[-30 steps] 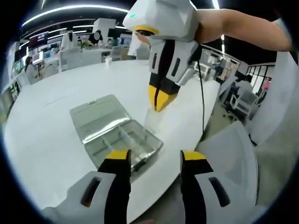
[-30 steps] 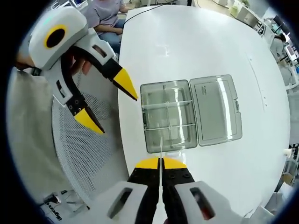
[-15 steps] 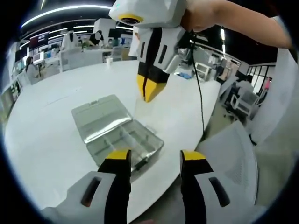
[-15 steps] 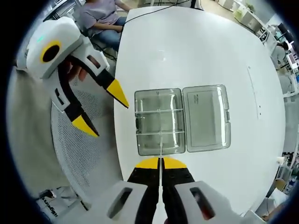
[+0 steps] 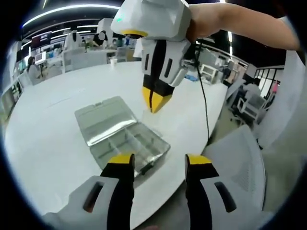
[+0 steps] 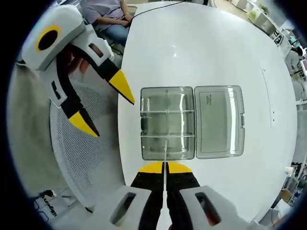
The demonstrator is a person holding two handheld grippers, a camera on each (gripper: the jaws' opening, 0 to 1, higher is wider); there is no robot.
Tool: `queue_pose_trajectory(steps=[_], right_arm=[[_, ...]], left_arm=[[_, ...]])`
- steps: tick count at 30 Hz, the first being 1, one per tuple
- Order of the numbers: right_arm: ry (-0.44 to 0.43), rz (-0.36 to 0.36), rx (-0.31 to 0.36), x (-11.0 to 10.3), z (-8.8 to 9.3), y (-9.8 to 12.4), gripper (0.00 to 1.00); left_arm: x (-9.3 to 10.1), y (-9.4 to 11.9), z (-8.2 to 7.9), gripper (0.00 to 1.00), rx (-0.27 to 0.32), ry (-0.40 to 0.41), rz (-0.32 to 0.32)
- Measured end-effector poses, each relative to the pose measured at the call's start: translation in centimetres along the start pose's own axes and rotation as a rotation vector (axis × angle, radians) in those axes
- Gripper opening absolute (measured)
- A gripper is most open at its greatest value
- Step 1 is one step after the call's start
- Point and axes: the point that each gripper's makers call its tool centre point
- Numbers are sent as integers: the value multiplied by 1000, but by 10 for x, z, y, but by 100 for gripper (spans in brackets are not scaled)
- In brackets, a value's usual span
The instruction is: Insert the divider into the dual guide fixture by aligning both edges with the guide slots and pushing it downward to the bottom, including one-sided entry, uneven engagement, binding, and posture correction.
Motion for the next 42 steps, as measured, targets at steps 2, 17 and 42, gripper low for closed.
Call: queue_pose_trajectory(steps=[2,17,42], right_arm=[[6,-2,-5,0,0,-3,0],[16,-28,-25,-5,2,-16,0],[5,-36,-38,2,5,-33,0]], left_arm=[[-1,-1,0,41,-1,2,0],[-5,-2,3,46,-9,23,-3],[-10,-1,6,46,-7,44,-11]])
Point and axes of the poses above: the point that each gripper's makers call its tool centre point, and the gripper's own axes: y roughly backward along the fingers, x roughly to its right, z roughly out of its underside, and after that the axes turned 1 degree about y, right-handed
